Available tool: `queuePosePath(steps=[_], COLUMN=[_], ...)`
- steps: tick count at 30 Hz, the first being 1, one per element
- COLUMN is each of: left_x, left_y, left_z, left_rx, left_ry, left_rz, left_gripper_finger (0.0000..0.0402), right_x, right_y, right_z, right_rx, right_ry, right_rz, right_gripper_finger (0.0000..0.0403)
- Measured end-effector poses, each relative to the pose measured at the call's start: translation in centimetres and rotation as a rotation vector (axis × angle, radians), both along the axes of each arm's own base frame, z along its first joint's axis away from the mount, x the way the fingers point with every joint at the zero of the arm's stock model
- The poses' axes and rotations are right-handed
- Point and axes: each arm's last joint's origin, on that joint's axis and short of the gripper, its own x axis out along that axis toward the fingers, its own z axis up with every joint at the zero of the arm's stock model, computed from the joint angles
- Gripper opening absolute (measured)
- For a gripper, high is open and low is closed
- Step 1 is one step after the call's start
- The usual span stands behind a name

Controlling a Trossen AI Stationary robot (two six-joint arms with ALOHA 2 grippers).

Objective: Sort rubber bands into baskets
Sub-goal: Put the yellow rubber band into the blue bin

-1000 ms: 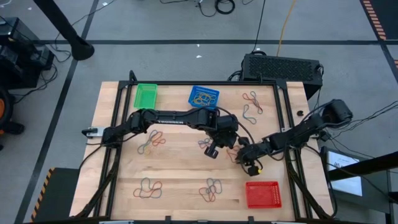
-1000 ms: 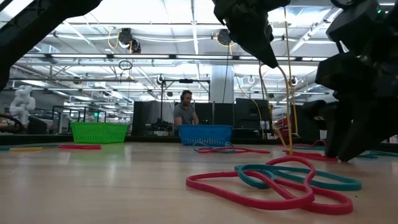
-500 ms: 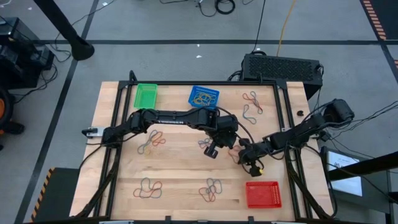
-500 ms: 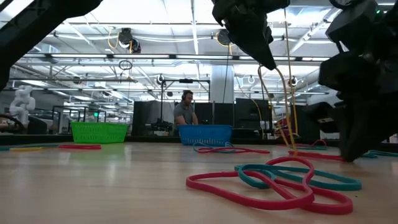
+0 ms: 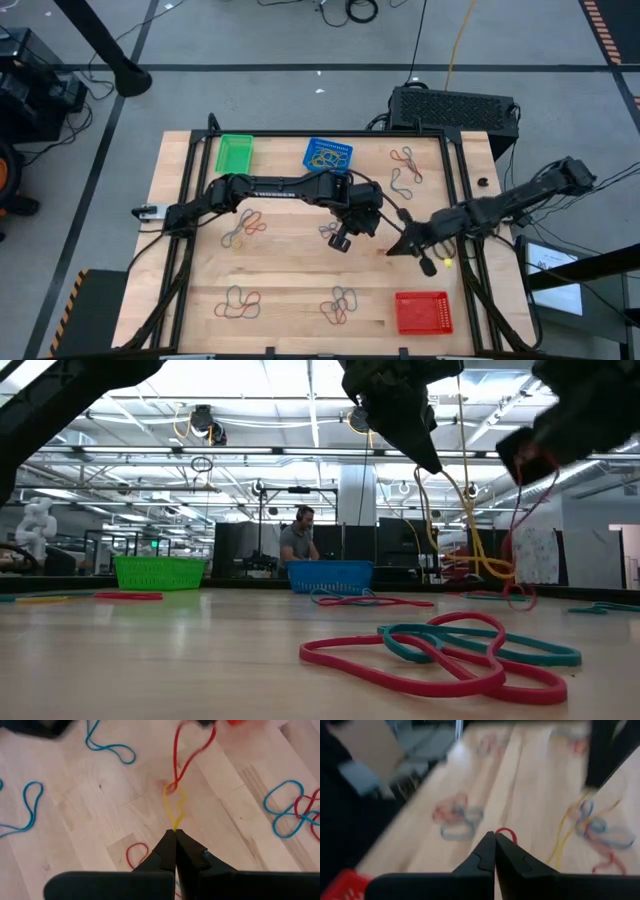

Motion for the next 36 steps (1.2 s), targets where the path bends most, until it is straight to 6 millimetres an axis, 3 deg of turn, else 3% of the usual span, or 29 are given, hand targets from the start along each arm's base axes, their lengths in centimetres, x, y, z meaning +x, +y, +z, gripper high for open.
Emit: queuePosePath(steps=[11,18,25,32,36], left_x=[0.0,-0.1,-0.4,-1.7,-2.7], left_y=[0.0,-0.2,0.1,1.8,3.2], left_z=[0.0,-0.7,-0.5,1.5,3.5], left_rx=[0.0,-0.019,-0.018,-0.013,0.013], left_ry=[0.005,0.048,0.064,0.066,0.029], left_rz=[0.0,-0.014,-0.006,0.032,0.076], left_gripper_finger=[0.0001,0.0001,0.0001,0.0001,0.0001], right_x=[-2.8,-3.8,-4.6,-6.3,-7.0], right_y=[-1.3,-1.8,-2.3,-3.2,-3.5], right_z=[4.5,5.8,6.9,7.3,6.6], right_rx=[0.087,0.069,0.025,-0.04,-0.013], right_ry=[-0.333,-0.458,-0.245,0.059,0.202], right_rz=[-0.096,-0.152,-0.228,-0.39,-0.45], right_gripper_finger=[0.0,0.0,0.0,0.0,0.0])
